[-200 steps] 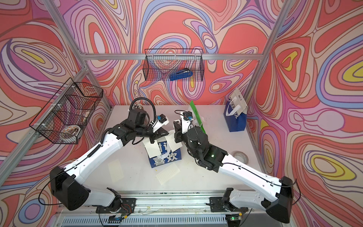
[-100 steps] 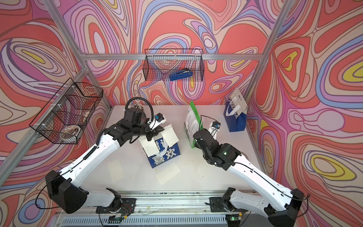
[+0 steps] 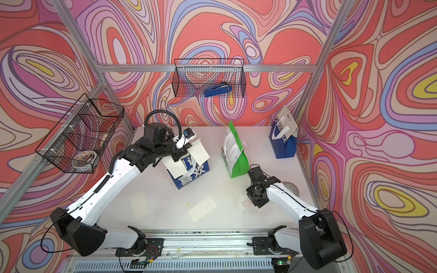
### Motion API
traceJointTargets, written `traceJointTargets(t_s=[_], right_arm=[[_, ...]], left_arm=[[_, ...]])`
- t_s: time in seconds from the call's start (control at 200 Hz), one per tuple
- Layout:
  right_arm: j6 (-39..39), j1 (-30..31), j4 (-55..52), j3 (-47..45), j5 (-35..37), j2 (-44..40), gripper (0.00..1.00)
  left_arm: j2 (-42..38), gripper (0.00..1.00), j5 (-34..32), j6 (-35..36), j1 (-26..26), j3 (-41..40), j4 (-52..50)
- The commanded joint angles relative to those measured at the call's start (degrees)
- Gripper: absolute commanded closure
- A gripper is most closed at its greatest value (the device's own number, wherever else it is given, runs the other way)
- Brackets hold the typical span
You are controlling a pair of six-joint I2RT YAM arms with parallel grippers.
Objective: Staple the receipts to the bags
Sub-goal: Pick up the takeout bag from the center of the board.
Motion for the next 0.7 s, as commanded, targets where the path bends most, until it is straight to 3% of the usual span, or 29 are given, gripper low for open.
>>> traceJointTargets(t_s=[0.0, 0.17, 0.22, 0.26, 0.446, 0.696], right_arm=[[2.37, -1.45, 3.17, -0.98, -4.54, 2.21, 1.00], [2.20, -3.66, 5.74, -3.53, -5.56, 4.60, 1.00], [1.93, -4.06, 6.61, -4.06, -5.85, 4.79, 0.78], [1.69, -4.26, 7.09, -4.18, -5.86, 4.79, 0.67], [1.12, -4.87, 5.22, -2.43, -4.46, 2.85, 0.41], [-1.17, -5.14, -1.15, 5.07, 4.10, -1.30, 0.02]], left_arm=[[-1.85, 1.00, -3.07, 1.45, 1.08, 3.69, 0.91], [-2.97, 1.00, -4.08, 0.47, 1.42, 4.10, 3.81], [-2.81, 1.00, -5.56, 0.62, 1.59, 4.80, 4.50], [-2.52, 1.00, -6.48, 0.93, 1.93, 5.75, 4.27], [-2.86, 1.00, -9.20, 0.20, 4.07, 9.65, 0.97], [-3.35, 1.00, -6.03, -1.18, 7.49, 9.13, 4.09]])
